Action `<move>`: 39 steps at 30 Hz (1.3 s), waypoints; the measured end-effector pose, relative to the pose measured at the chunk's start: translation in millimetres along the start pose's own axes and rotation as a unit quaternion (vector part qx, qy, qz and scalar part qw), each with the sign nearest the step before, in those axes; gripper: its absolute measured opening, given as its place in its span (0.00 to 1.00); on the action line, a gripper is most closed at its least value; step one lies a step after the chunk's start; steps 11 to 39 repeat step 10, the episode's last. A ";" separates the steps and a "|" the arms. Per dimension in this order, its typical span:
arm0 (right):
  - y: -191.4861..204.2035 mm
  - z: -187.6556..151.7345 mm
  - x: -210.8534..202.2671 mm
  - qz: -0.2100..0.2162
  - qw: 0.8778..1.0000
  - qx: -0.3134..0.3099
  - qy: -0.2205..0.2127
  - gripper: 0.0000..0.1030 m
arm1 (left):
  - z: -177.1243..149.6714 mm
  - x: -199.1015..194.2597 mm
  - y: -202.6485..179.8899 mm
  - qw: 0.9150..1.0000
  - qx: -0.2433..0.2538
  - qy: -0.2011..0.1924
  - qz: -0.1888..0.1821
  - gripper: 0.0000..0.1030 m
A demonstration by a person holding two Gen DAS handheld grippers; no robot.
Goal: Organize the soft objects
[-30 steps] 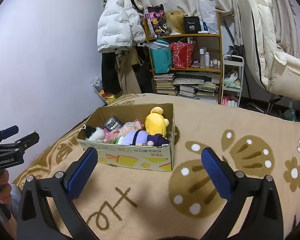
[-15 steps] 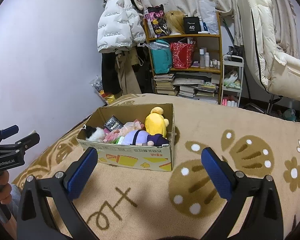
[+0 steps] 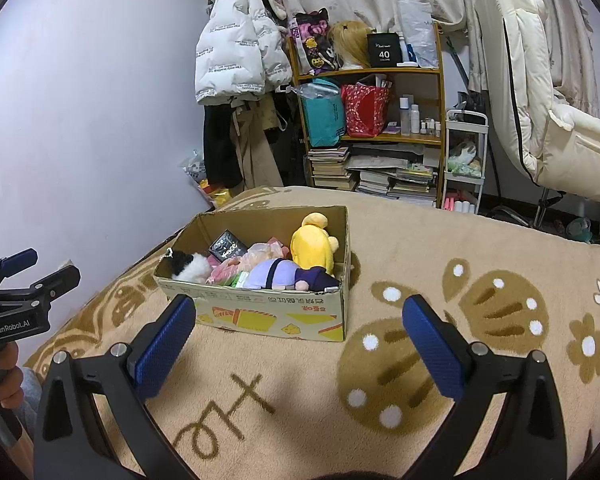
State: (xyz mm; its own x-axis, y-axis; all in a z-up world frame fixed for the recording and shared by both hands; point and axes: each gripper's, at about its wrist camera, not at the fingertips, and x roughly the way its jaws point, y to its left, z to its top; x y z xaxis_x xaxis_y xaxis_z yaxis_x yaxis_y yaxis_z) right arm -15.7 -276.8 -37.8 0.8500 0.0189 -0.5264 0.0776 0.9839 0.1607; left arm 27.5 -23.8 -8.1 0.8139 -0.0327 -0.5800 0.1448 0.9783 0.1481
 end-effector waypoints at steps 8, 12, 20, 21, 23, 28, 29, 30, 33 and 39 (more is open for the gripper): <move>-1.0 0.1 -0.1 0.001 1.000 -0.001 0.000 1.00 | -0.4 -0.4 1.1 1.000 0.001 0.000 0.000 1.00; -0.6 0.3 -0.1 0.000 1.000 -0.001 0.000 1.00 | -0.4 -0.1 1.4 1.000 0.001 0.000 -0.001 1.00; -0.6 0.3 -0.1 0.000 1.000 -0.001 0.000 1.00 | -0.4 -0.1 1.4 1.000 0.001 0.000 -0.001 1.00; -0.6 0.3 -0.1 0.000 1.000 -0.001 0.000 1.00 | -0.4 -0.1 1.4 1.000 0.001 0.000 -0.001 1.00; -0.6 0.3 -0.1 0.000 1.000 -0.001 0.000 1.00 | -0.4 -0.1 1.4 1.000 0.001 0.000 -0.001 1.00; -0.6 0.3 -0.1 0.000 1.000 -0.001 0.000 1.00 | -0.4 -0.1 1.4 1.000 0.001 0.000 -0.001 1.00; -0.6 0.3 -0.1 0.000 1.000 -0.001 0.000 1.00 | -0.4 -0.1 1.4 1.000 0.001 0.000 -0.001 1.00; -0.6 0.3 -0.1 0.000 1.000 -0.001 0.000 1.00 | -0.4 -0.1 1.4 1.000 0.001 0.000 -0.001 1.00; -0.6 0.3 -0.1 0.000 1.000 -0.001 0.000 1.00 | -0.4 -0.1 1.4 1.000 0.001 0.000 -0.001 1.00; -0.6 0.3 -0.1 0.000 1.000 -0.001 0.000 1.00 | -0.4 -0.1 1.4 1.000 0.001 0.000 -0.001 1.00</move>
